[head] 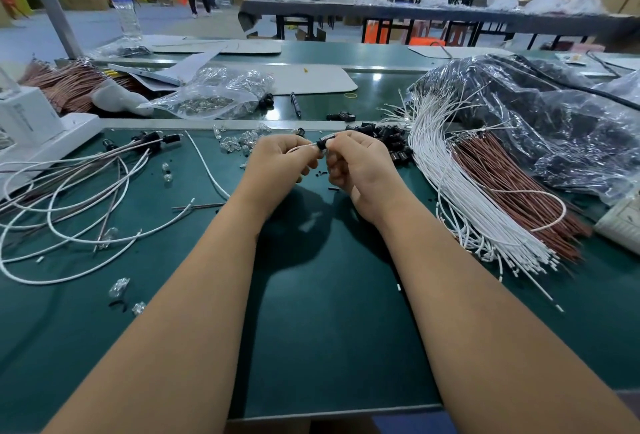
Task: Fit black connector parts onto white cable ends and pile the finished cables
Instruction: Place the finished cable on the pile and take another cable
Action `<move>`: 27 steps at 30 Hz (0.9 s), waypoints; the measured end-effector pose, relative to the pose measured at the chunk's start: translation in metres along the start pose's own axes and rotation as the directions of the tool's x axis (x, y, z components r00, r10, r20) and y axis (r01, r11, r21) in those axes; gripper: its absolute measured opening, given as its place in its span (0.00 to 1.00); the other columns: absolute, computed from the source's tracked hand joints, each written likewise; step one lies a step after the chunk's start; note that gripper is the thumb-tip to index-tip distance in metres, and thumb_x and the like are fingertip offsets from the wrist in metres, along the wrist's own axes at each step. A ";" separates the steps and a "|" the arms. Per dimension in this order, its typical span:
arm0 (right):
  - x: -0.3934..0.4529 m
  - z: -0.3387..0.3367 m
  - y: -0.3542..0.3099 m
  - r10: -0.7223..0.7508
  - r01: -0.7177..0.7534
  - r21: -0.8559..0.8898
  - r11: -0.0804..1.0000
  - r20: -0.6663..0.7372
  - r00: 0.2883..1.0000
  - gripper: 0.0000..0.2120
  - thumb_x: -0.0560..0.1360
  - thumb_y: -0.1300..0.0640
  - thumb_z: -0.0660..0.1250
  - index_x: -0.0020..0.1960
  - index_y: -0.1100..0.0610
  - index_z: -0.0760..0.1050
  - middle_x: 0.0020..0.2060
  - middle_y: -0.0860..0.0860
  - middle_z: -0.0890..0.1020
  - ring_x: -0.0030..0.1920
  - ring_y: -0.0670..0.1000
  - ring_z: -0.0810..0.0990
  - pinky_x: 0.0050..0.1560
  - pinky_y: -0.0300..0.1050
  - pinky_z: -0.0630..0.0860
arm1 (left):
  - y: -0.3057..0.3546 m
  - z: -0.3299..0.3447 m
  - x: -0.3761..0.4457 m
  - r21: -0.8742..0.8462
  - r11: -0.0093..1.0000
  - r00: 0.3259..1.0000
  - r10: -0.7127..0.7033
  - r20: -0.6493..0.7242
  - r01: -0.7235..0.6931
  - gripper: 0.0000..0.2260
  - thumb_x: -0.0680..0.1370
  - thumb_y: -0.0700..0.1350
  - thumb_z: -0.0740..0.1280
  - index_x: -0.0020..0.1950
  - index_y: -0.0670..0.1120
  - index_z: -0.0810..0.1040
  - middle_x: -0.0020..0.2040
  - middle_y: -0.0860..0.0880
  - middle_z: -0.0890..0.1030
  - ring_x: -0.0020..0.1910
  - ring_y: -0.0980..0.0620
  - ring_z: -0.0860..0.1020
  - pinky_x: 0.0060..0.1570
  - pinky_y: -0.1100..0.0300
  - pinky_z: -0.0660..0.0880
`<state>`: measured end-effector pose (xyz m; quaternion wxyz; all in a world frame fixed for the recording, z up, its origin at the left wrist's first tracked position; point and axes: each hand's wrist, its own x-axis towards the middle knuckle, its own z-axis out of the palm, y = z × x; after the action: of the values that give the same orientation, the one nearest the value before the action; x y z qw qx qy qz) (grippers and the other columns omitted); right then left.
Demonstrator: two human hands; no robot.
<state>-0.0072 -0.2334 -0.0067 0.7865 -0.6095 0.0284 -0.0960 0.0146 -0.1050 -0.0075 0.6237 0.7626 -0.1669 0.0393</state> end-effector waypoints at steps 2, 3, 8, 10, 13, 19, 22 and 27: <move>0.000 0.000 -0.001 -0.005 0.005 0.009 1.000 0.002 1.000 0.11 0.76 0.66 0.63 0.35 0.58 0.72 0.24 0.49 0.72 0.24 0.46 0.65 0.26 0.38 0.61 | -0.001 -0.001 0.001 -0.112 0.992 0.998 -0.048 0.044 0.053 0.11 0.78 0.39 0.65 0.37 0.46 0.81 0.32 0.51 0.80 0.30 0.57 0.74 0.33 0.66 0.71; 0.000 -0.001 -0.001 -0.009 0.009 0.008 1.000 0.003 1.000 0.11 0.76 0.66 0.63 0.35 0.57 0.72 0.24 0.50 0.72 0.24 0.46 0.65 0.27 0.39 0.62 | -0.001 -0.002 0.001 -0.170 0.982 0.996 -0.072 0.060 0.081 0.12 0.78 0.38 0.65 0.37 0.47 0.81 0.31 0.51 0.80 0.30 0.56 0.75 0.32 0.66 0.71; -0.001 -0.001 0.000 -0.019 0.019 -0.051 0.999 -0.001 1.000 0.10 0.76 0.66 0.64 0.36 0.58 0.73 0.25 0.51 0.73 0.24 0.47 0.66 0.27 0.39 0.62 | -0.002 -0.006 0.002 -0.128 0.986 0.991 -0.093 0.101 0.106 0.10 0.78 0.39 0.66 0.38 0.47 0.80 0.31 0.53 0.80 0.31 0.58 0.76 0.32 0.67 0.73; -0.001 -0.001 0.000 -0.020 0.020 -0.057 0.998 0.003 1.000 0.10 0.76 0.66 0.64 0.36 0.59 0.73 0.25 0.51 0.72 0.24 0.47 0.66 0.26 0.38 0.62 | -0.002 -0.007 0.001 -0.135 0.986 0.992 -0.086 0.096 0.098 0.09 0.77 0.37 0.68 0.37 0.45 0.80 0.30 0.51 0.80 0.30 0.58 0.76 0.32 0.68 0.74; -0.001 -0.002 0.000 -0.020 0.020 -0.052 0.998 -0.001 1.000 0.12 0.75 0.66 0.63 0.34 0.58 0.73 0.24 0.50 0.72 0.23 0.47 0.66 0.25 0.38 0.62 | -0.001 -0.004 0.000 -0.062 0.998 0.999 -0.025 0.029 0.027 0.09 0.75 0.35 0.70 0.36 0.44 0.80 0.31 0.48 0.78 0.30 0.57 0.74 0.34 0.66 0.74; 0.002 -0.003 0.001 -0.011 0.011 -0.011 1.000 -0.019 1.000 0.13 0.75 0.65 0.63 0.32 0.57 0.70 0.24 0.49 0.72 0.24 0.47 0.64 0.26 0.38 0.62 | 0.002 0.002 -0.003 0.126 0.985 0.989 0.132 -0.072 -0.122 0.05 0.72 0.38 0.73 0.37 0.39 0.81 0.32 0.44 0.76 0.32 0.51 0.70 0.36 0.59 0.68; 0.002 -0.003 0.002 -0.022 0.021 -0.016 1.000 -0.033 0.999 0.12 0.75 0.65 0.63 0.34 0.58 0.72 0.24 0.49 0.73 0.24 0.47 0.66 0.27 0.39 0.63 | 0.000 0.002 -0.003 0.218 0.960 0.976 0.200 -0.090 -0.177 0.06 0.72 0.40 0.74 0.35 0.43 0.80 0.29 0.48 0.76 0.30 0.54 0.69 0.32 0.62 0.66; 0.001 -0.005 0.004 -0.185 0.157 -0.310 0.938 -0.064 0.981 0.06 0.73 0.64 0.65 0.40 0.57 0.77 0.27 0.47 0.77 0.25 0.43 0.72 0.27 0.36 0.69 | -0.006 -0.002 -0.003 0.466 0.846 0.953 0.301 -0.018 -0.259 0.05 0.74 0.43 0.70 0.47 0.44 0.84 0.38 0.50 0.81 0.38 0.53 0.77 0.41 0.60 0.74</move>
<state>-0.0067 -0.2373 -0.0119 0.6700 -0.7181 0.0260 -0.1865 0.0141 -0.1011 -0.0131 0.4206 0.8529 -0.2340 0.2024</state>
